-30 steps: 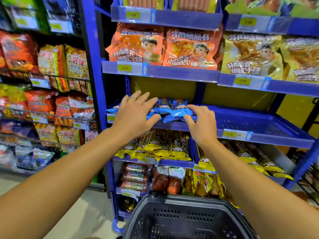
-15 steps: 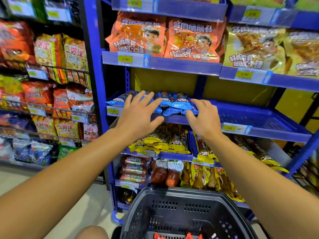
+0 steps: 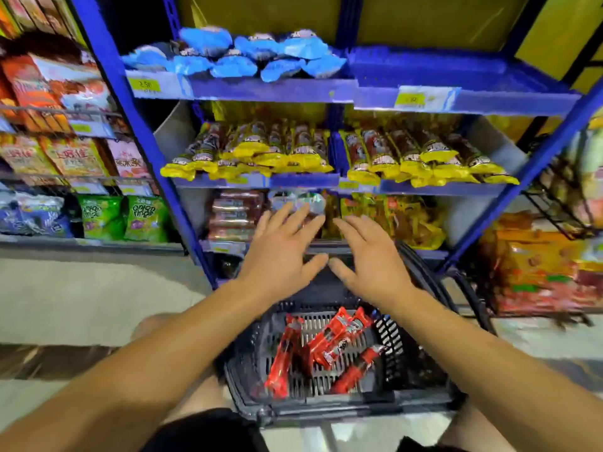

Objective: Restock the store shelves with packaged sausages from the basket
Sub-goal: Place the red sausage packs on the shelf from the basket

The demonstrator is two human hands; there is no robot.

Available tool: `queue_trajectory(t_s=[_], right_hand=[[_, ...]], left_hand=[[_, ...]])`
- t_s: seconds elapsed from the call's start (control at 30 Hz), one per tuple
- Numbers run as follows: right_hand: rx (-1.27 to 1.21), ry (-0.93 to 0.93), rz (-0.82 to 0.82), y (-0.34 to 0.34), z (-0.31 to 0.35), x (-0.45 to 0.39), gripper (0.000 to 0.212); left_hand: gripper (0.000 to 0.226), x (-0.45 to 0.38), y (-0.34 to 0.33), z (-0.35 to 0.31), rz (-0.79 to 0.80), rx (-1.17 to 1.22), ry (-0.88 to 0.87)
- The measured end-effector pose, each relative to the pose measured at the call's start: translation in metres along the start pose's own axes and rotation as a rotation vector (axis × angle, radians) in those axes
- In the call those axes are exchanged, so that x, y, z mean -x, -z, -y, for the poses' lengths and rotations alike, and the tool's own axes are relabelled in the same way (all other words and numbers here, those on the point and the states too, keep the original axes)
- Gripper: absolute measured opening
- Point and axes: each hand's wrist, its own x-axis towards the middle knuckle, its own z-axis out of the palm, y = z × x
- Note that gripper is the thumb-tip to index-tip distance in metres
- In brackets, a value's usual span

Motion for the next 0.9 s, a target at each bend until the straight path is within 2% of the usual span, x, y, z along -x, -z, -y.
queue_trajectory(t_s=[0.17, 0.27, 0.4, 0.57, 0.7, 0.9], right_hand=[[0.024, -0.119, 0.269, -0.073, -0.035, 0.067, 0.077], [0.031, -0.144, 0.367, -0.106, -0.054, 0.091, 0.078], [0.020, -0.128, 0.452, -0.139, -0.075, 0.100, 0.081], [-0.035, -0.189, 0.621, -0.183, -0.105, 0.082, 0.086], [-0.164, -0.382, 0.727, -0.233, -0.122, 0.063, 0.083], [-0.458, -0.791, 0.822, -0.313, -0.142, 0.059, 0.073]], left_hand=[[0.069, 0.048, -0.082, -0.016, 0.253, 0.015, 0.009], [0.069, 0.064, -0.117, -0.016, 0.390, 0.008, 0.051], [0.068, 0.074, -0.153, -0.011, 0.403, 0.044, 0.030], [0.070, 0.064, -0.192, 0.004, 0.564, -0.084, -0.038], [0.068, 0.059, -0.216, 0.015, 0.571, 0.020, 0.016], [0.073, 0.059, -0.249, 0.026, 0.590, 0.131, 0.095]])
